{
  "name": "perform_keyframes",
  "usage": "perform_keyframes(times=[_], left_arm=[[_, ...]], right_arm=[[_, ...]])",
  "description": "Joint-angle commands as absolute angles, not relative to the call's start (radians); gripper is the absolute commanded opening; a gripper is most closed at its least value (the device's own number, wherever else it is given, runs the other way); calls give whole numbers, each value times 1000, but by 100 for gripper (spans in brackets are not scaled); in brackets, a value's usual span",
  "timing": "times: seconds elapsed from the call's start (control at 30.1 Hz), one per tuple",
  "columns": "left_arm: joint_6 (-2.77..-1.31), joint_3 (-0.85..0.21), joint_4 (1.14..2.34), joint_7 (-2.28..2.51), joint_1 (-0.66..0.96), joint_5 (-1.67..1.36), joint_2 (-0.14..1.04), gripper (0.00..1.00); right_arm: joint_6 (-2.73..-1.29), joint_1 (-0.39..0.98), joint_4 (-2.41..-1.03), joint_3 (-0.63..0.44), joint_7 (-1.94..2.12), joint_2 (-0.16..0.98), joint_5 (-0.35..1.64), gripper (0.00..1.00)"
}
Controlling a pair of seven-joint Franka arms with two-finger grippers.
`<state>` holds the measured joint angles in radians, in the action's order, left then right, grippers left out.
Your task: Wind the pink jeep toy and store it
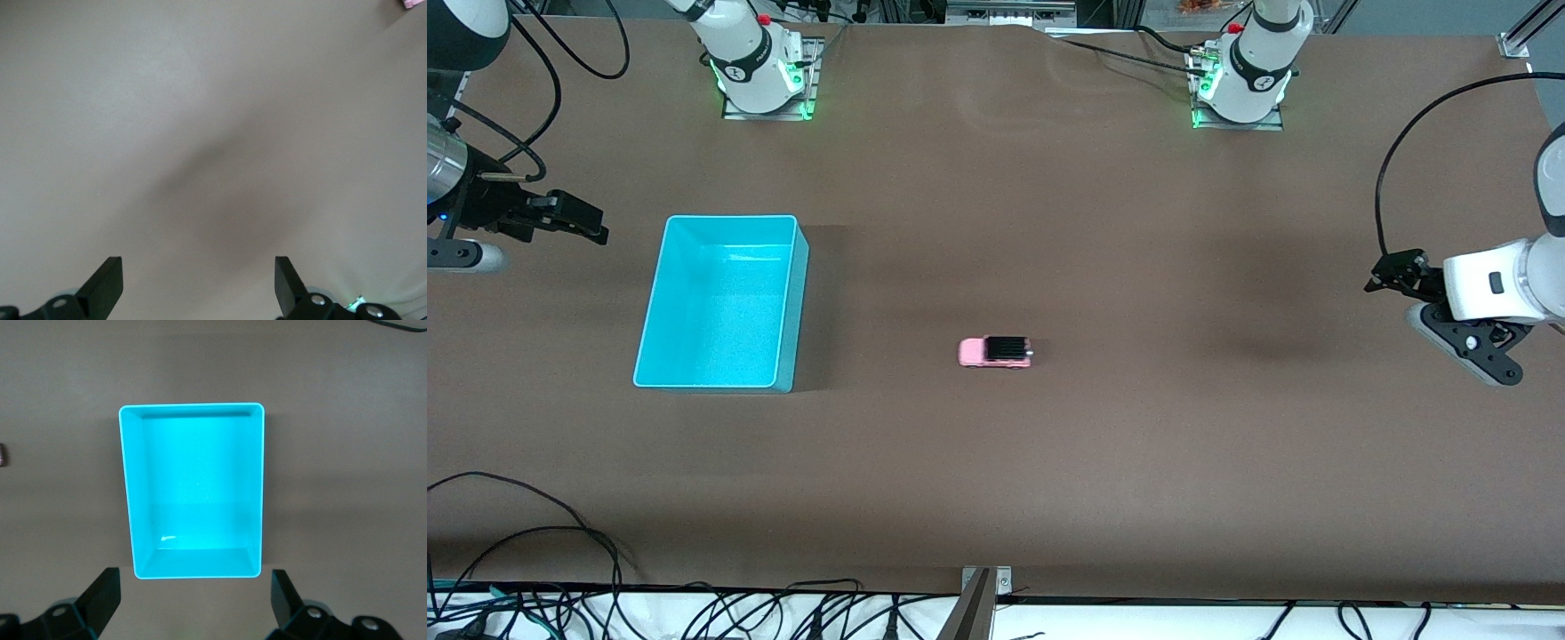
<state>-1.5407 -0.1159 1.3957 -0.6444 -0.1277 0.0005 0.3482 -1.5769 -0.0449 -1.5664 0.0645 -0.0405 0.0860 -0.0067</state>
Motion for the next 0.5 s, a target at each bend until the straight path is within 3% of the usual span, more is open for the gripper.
perform_keyframes(times=[0.0, 0.23, 0.47], left_arm=[[-1511, -26, 1396, -533, -15, 18, 290, 100], [-1513, 127, 1393, -492, 107, 14, 264, 100], [-1514, 137, 1396, -427, 115, 15, 241, 100]], right_arm=[[-1566, -55, -1569, 69, -29, 77, -8, 100], [-1566, -55, -1569, 71, -31, 77, -8, 100], [-1566, -55, -1569, 71, -31, 77, -8, 100]])
